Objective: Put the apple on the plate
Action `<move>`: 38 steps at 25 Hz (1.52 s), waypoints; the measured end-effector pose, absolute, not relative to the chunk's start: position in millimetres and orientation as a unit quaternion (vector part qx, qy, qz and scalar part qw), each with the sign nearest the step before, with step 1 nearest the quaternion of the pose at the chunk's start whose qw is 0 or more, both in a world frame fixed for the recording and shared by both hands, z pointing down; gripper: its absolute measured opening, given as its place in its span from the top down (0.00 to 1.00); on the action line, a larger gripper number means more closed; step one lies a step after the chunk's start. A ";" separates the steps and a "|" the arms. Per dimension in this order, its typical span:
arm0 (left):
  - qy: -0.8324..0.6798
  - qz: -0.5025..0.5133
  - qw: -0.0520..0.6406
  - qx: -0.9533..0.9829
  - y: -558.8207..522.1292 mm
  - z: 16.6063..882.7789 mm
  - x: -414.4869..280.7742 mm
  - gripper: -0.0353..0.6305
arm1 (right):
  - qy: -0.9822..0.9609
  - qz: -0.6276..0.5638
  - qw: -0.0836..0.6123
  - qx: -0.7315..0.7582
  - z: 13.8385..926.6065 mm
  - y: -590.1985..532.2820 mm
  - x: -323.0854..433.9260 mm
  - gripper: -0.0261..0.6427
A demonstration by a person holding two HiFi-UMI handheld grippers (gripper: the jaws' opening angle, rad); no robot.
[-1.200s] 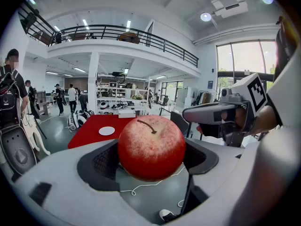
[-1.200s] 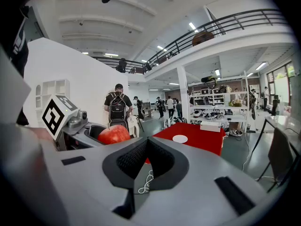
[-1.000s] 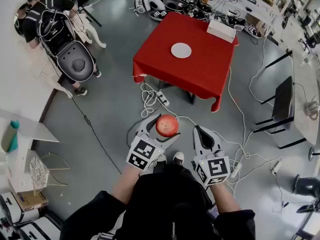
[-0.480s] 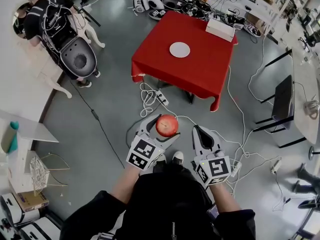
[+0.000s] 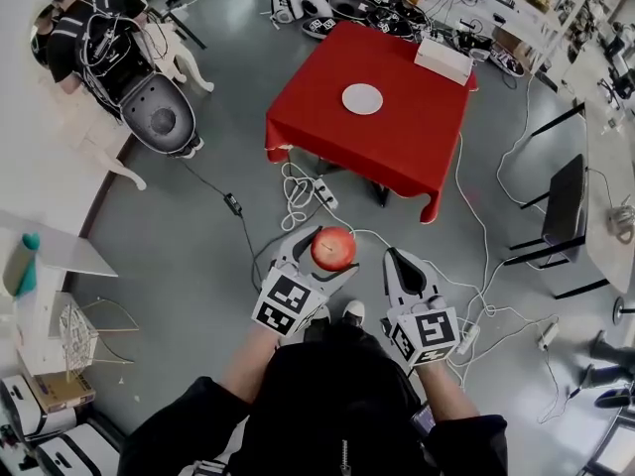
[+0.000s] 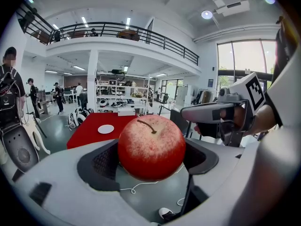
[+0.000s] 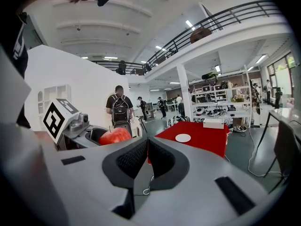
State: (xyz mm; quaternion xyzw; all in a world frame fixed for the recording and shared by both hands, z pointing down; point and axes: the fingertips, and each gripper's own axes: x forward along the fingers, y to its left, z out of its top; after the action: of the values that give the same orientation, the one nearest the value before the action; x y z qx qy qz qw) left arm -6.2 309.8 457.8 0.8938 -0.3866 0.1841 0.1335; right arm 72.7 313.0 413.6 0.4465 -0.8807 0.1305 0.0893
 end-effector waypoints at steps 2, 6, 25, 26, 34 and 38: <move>-0.388 0.183 0.132 0.893 309.9 458.2 -6.2 0.33 | -0.882 0.132 0.089 0.444 414.2 313.7 71.9 0.94; -0.391 0.185 0.133 0.892 307.4 457.6 -5.6 0.33 | -0.884 0.134 0.089 0.438 414.9 312.9 70.6 0.94; -0.410 0.199 0.135 0.880 302.9 462.0 33.4 0.33 | -0.892 0.146 0.081 0.419 424.7 304.9 112.3 0.94; -0.412 0.199 0.135 0.879 303.0 462.3 34.9 0.33 | -0.893 0.147 0.081 0.418 425.7 305.4 114.3 0.94; -0.420 0.205 0.134 0.874 303.8 460.8 36.1 0.33 | -0.896 0.151 0.075 0.410 426.9 302.5 118.2 0.94; -0.418 0.206 0.131 0.875 302.0 464.1 35.3 0.33 | -0.897 0.153 0.076 0.408 431.5 302.2 113.3 0.94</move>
State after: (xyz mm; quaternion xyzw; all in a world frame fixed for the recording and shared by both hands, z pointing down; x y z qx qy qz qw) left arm 35.3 302.0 464.1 0.8750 -0.4182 0.2059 0.1311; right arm 113.3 302.2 431.5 0.4077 -0.8969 0.1534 0.0761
